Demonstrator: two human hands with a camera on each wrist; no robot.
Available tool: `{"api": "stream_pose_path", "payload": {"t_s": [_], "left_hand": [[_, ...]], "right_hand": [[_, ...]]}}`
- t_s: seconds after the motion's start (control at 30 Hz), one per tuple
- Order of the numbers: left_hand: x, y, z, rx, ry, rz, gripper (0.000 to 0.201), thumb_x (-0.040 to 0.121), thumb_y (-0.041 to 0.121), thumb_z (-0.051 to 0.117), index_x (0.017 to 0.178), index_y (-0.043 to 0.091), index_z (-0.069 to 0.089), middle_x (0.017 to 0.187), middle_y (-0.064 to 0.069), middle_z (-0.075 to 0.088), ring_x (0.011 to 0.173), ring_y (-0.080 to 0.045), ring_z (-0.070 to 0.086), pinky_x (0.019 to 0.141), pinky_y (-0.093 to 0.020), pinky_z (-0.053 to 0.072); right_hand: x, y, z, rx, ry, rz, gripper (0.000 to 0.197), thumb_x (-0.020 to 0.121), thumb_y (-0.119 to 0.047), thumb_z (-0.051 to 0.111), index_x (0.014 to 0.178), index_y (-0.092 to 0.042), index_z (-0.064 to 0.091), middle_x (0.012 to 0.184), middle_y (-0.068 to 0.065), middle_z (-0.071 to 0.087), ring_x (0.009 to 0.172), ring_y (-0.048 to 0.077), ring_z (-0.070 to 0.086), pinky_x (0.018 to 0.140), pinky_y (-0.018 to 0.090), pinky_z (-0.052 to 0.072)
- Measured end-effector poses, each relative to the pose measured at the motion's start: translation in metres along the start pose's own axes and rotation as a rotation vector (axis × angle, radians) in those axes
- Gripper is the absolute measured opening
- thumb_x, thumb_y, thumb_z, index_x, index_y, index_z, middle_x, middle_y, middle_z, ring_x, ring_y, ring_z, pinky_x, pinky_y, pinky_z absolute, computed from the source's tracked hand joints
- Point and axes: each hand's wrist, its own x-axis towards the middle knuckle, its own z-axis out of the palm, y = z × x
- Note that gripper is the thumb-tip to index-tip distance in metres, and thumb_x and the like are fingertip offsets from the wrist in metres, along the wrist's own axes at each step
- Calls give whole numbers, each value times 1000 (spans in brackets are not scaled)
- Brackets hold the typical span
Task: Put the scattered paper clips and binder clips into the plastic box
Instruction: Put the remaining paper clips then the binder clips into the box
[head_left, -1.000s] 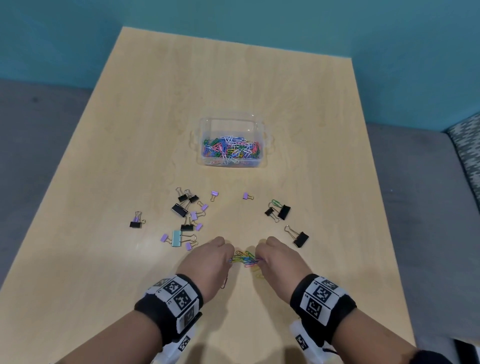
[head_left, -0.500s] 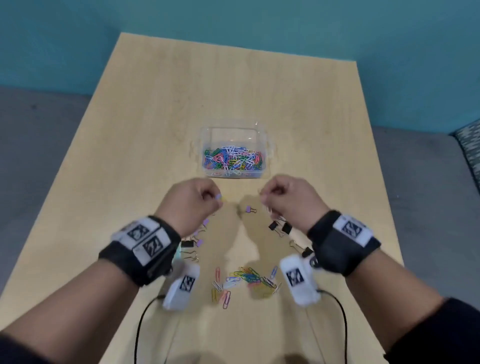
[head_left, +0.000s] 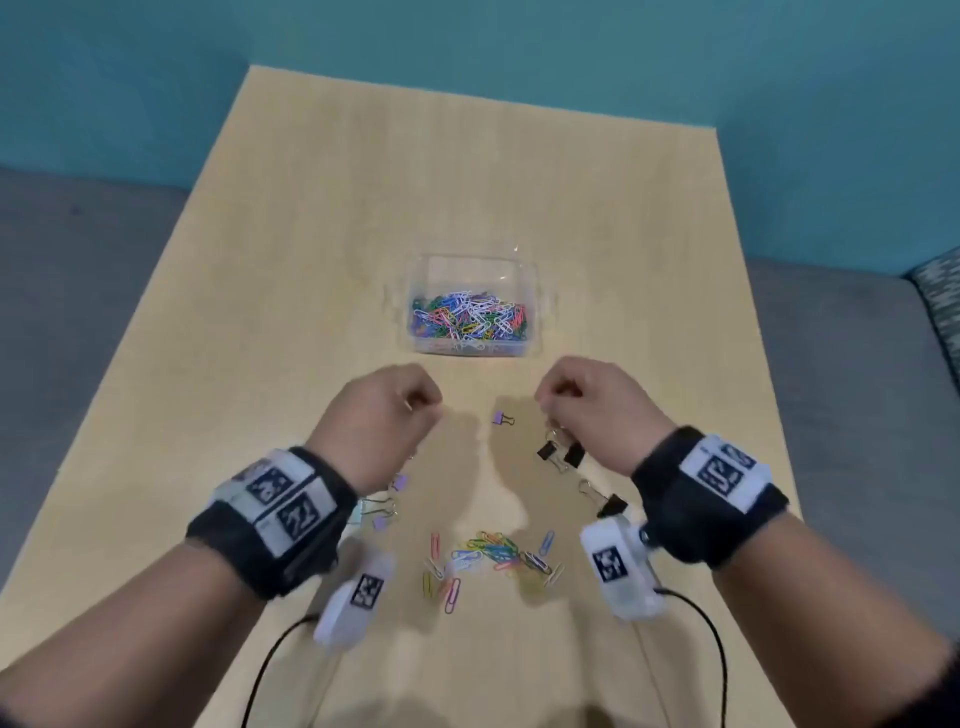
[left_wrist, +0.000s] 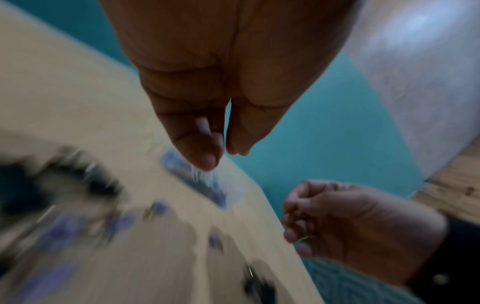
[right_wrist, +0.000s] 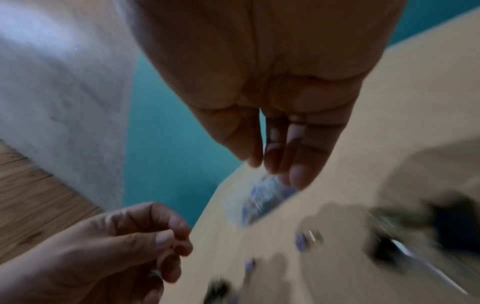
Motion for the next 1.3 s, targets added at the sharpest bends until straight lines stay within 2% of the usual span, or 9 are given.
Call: {"api": "stream_pose_path", "payload": {"t_s": [0.13, 0.2, 0.43, 0.5, 0.57, 0.63, 0.73, 1.03, 1.3], "left_hand": [[-87, -36, 39, -196, -565, -235, 12, 76, 12, 56, 70, 20, 64, 65, 0, 62, 58, -17, 60, 59, -37, 54], [-110, -47, 58, -237, -623, -276, 12, 73, 15, 55, 70, 23, 65, 70, 1, 61, 62, -14, 56, 62, -36, 53], [-113, -53, 80, -253, -57, -225, 18, 84, 14, 61, 81, 31, 64, 78, -1, 65, 72, -15, 62, 72, -43, 55], [-117, -56, 75, -33, 26, -159, 15, 84, 19, 62, 92, 32, 62, 94, 6, 60, 82, -13, 62, 77, -36, 51], [-124, -60, 74, 145, 16, -139, 38, 83, 25, 64, 120, 27, 54, 108, 6, 49, 90, -15, 59, 81, -32, 47], [-126, -62, 80, 228, -16, -92, 65, 80, 31, 69, 138, 26, 39, 114, 5, 41, 99, -18, 52, 87, -31, 45], [-116, -58, 92, 328, -7, 4, 71, 77, 33, 72, 139, 23, 37, 117, 1, 41, 108, -21, 40, 93, -30, 39], [-88, -46, 112, 387, -2, 125, 23, 83, 18, 64, 105, 18, 67, 99, -4, 50, 89, -23, 48, 71, -31, 42], [-86, -47, 109, 378, -14, 204, 21, 84, 16, 62, 104, 20, 68, 92, -6, 52, 82, -25, 55, 67, -33, 47]], "right_hand": [[-77, 53, 40, -43, -508, 174, 12, 65, -18, 49, 67, -21, 61, 59, -3, 61, 54, 17, 55, 56, 32, 47], [-97, 67, 61, -84, -634, 200, 11, 68, -18, 52, 70, -23, 62, 65, -3, 61, 60, 14, 56, 62, 31, 49], [-103, 71, 96, 163, -112, 176, 13, 80, -15, 53, 79, -26, 60, 62, -8, 55, 56, 11, 47, 59, 28, 42], [-112, 79, 88, 68, 44, 154, 17, 83, -12, 55, 84, -28, 59, 78, -8, 58, 64, 8, 52, 65, 24, 45], [-122, 88, 82, -158, 120, 128, 24, 83, -20, 60, 106, -27, 56, 102, -6, 51, 88, 11, 55, 79, 25, 46], [-126, 95, 83, -292, 112, 129, 52, 81, -31, 66, 128, -29, 44, 113, -6, 38, 107, 17, 45, 88, 29, 42], [-113, 92, 96, -394, 112, 3, 71, 78, -39, 69, 138, -28, 32, 120, -3, 35, 112, 18, 33, 94, 26, 36], [-91, 79, 122, -506, 95, -159, 25, 88, -16, 58, 112, -18, 57, 108, 4, 43, 96, 23, 42, 81, 37, 45], [-85, 84, 115, -585, 48, -231, 6, 88, -9, 53, 94, -11, 56, 97, 8, 48, 82, 28, 47, 66, 36, 43]]}}
